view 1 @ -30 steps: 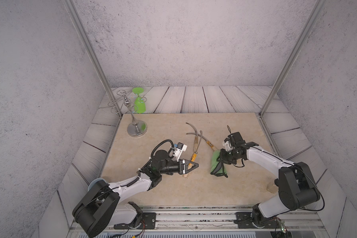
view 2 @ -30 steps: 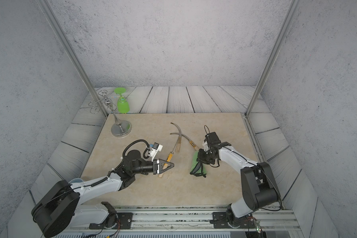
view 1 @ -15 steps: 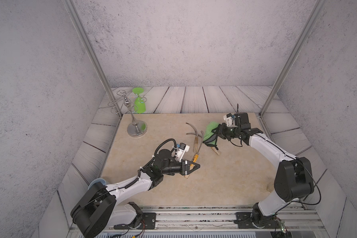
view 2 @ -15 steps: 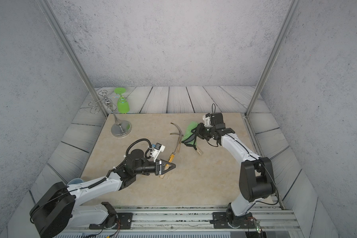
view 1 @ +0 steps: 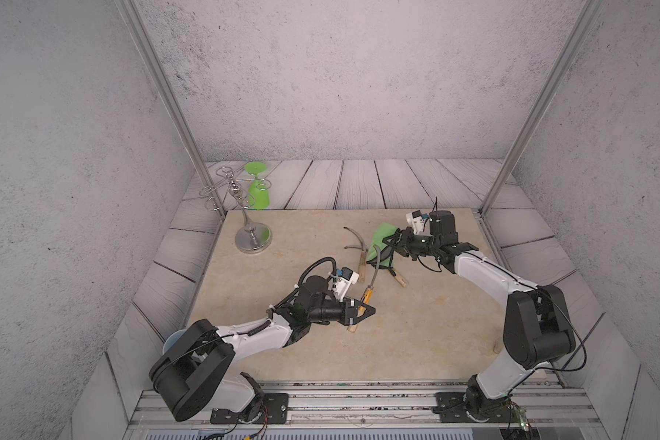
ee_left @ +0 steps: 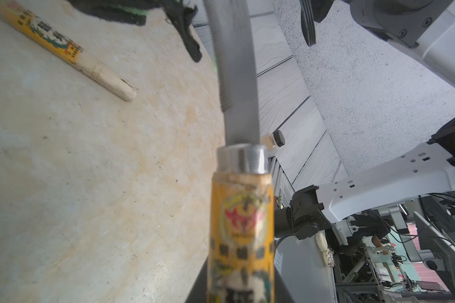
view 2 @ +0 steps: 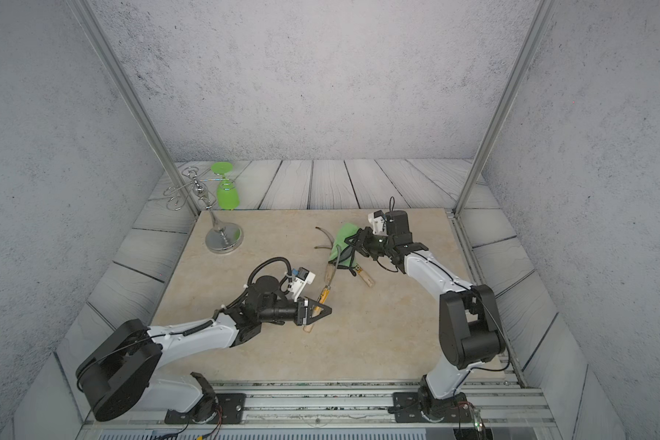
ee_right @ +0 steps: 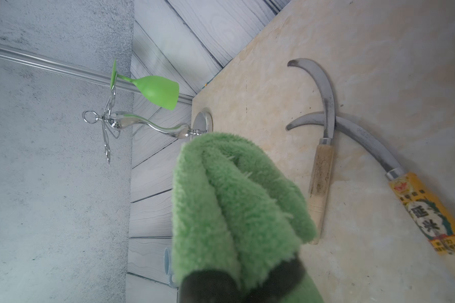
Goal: Wipe small sickles with rags
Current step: Wipe the small sickle.
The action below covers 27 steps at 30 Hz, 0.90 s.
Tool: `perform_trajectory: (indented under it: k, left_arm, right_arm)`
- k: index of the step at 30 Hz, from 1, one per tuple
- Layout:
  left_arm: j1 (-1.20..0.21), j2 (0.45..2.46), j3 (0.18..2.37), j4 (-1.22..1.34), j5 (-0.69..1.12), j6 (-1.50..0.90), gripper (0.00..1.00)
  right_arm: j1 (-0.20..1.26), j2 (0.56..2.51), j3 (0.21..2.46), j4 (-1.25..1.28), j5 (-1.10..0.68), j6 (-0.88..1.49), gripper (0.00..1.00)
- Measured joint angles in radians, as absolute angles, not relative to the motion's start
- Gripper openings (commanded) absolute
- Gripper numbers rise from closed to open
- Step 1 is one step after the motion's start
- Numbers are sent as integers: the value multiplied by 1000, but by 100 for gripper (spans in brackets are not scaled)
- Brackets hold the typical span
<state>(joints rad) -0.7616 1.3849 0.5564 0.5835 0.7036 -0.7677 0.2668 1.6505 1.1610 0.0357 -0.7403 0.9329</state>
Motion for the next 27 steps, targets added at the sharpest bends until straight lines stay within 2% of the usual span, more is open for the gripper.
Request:
perform_trajectory:
  k: [10,27]
  left_arm:
    - [-763,1410,618,549,685,-723,0]
    - [-760,1554,752,553,685,-673,0]
  right_arm:
    - [267,1602,1077,245,-801,1087,17]
    - [274,1435,987,272,-800,1109,17]
